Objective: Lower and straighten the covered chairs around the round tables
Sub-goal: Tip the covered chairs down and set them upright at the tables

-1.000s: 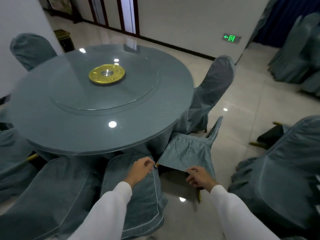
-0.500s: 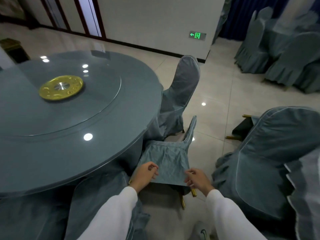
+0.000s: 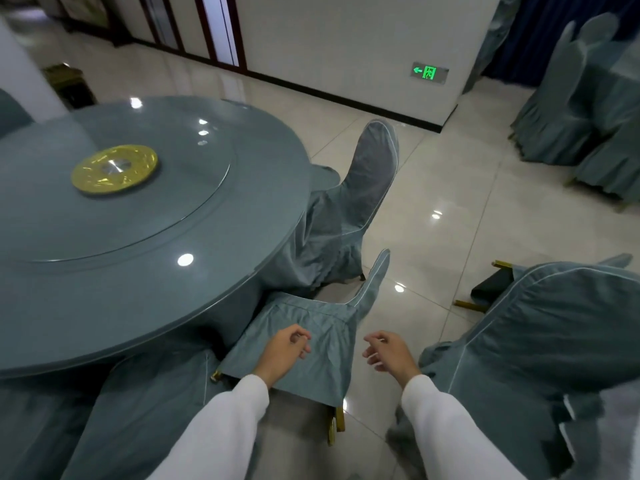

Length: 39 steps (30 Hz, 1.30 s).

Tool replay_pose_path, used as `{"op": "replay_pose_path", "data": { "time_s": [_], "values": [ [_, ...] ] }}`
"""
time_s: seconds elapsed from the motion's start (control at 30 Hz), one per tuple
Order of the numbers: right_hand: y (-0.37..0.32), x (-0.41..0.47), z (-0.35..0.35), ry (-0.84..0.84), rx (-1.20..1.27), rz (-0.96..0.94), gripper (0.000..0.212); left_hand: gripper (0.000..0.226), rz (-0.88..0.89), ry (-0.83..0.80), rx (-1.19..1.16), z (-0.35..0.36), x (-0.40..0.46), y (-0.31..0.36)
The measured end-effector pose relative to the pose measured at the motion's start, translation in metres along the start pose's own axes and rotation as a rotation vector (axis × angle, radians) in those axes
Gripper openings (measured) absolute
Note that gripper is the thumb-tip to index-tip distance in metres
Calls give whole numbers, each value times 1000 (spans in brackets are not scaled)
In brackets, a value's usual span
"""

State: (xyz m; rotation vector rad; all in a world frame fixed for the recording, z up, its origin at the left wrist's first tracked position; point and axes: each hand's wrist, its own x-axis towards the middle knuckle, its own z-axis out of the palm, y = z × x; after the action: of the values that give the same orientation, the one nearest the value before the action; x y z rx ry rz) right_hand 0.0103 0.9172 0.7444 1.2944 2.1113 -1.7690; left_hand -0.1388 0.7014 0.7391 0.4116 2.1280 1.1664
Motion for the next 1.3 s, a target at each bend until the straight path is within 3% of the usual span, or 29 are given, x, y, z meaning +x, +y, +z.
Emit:
{"op": "replay_pose_path", "data": {
  "time_s": [0.5,0.97,1.3],
  "values": [
    [-74,104,-32,-55,-37,-37,18,18,39,61,-121,2,113,35],
    [-148,358,-147,-250,-222,-107,19,18,-187,237,-175,66,311,129],
    [-212,495,-226,-321,-322,-162,21,14,-211,282,-133,101,420,209]
  ]
}}
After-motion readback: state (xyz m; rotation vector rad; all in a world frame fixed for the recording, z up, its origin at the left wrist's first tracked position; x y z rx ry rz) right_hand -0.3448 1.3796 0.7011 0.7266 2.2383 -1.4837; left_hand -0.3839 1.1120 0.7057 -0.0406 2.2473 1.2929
